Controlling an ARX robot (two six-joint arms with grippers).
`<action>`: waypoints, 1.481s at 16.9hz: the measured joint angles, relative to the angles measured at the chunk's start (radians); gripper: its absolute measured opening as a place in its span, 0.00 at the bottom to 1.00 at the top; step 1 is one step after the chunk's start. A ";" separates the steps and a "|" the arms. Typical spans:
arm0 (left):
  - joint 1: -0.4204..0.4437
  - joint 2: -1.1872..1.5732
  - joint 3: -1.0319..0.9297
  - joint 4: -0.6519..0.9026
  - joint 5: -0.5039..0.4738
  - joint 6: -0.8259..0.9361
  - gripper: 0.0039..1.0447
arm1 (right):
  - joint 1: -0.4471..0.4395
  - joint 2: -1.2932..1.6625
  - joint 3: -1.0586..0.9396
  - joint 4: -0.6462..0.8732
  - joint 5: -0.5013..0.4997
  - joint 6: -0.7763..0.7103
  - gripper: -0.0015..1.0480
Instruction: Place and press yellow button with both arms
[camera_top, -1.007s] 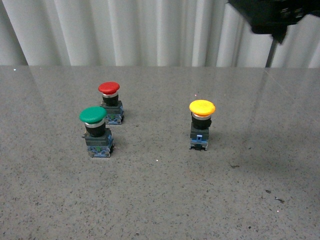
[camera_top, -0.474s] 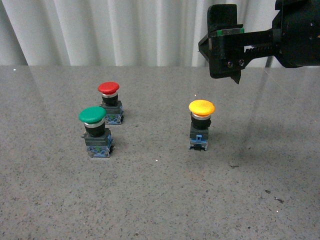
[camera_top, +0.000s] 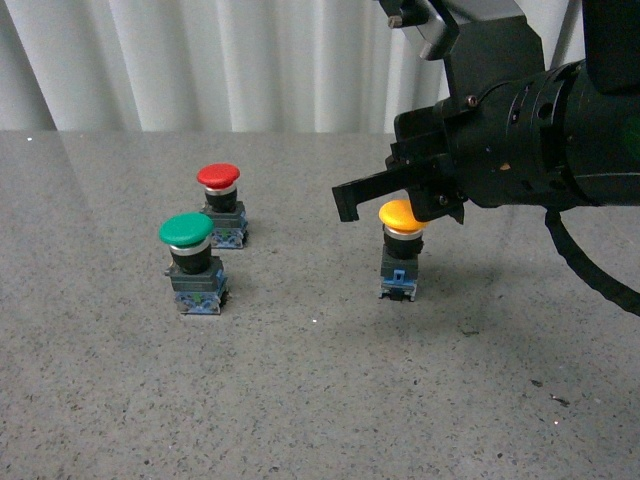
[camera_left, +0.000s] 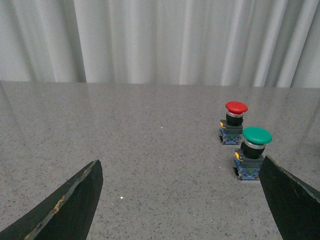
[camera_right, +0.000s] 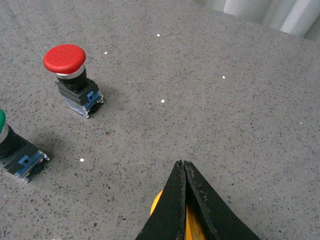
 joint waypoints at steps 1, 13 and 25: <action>0.000 0.000 0.000 0.000 0.000 0.000 0.94 | -0.008 0.019 0.007 -0.006 0.001 -0.004 0.02; 0.000 0.000 0.000 0.000 0.000 0.000 0.94 | -0.021 0.031 -0.011 -0.015 -0.012 -0.019 0.02; 0.000 0.000 0.000 0.000 0.000 0.000 0.94 | -0.037 0.058 -0.005 -0.041 -0.007 -0.062 0.02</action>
